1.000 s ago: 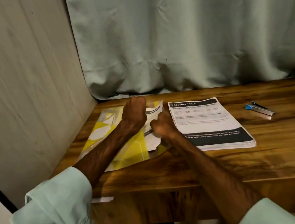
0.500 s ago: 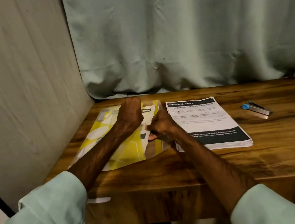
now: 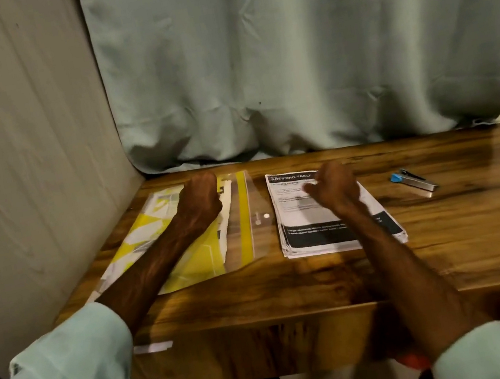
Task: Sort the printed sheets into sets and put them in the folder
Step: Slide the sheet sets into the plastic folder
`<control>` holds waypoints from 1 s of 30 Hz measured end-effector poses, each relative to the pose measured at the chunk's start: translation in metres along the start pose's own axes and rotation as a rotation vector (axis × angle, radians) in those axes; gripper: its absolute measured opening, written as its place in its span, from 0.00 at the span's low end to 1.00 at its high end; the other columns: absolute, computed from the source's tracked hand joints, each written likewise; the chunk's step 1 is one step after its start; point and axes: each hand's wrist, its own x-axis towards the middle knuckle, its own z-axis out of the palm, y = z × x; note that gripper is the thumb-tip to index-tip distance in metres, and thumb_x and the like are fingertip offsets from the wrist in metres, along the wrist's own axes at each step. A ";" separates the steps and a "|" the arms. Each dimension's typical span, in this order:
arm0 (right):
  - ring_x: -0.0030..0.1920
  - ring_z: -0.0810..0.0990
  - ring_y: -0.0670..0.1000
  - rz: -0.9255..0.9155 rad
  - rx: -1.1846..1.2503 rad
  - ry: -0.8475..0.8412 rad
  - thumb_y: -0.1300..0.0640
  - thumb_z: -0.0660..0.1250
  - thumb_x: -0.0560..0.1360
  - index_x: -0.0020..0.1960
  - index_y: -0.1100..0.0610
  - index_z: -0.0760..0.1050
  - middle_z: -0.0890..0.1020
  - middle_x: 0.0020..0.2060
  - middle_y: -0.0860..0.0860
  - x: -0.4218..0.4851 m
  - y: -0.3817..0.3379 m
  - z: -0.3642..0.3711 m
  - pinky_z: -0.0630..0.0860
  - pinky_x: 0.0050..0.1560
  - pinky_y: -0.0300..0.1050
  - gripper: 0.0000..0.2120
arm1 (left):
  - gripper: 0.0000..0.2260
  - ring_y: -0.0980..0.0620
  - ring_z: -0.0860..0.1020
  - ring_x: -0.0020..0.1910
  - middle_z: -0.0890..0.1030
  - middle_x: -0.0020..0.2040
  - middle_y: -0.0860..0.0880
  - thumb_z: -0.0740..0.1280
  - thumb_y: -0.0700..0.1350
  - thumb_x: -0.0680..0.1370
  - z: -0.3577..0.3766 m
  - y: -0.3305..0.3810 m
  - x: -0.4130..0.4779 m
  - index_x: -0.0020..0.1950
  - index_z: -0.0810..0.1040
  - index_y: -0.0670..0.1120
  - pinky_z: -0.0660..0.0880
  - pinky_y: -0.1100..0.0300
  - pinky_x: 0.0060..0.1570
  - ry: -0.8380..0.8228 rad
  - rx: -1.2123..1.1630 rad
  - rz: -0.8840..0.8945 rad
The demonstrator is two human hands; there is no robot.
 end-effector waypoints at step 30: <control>0.48 0.83 0.59 0.057 -0.339 0.200 0.62 0.76 0.73 0.54 0.62 0.81 0.83 0.49 0.59 0.010 0.056 -0.048 0.83 0.46 0.54 0.11 | 0.22 0.38 0.81 0.47 0.65 0.31 0.52 0.73 0.37 0.77 0.000 0.005 0.000 0.31 0.63 0.48 0.72 0.53 0.41 -0.096 -0.027 -0.100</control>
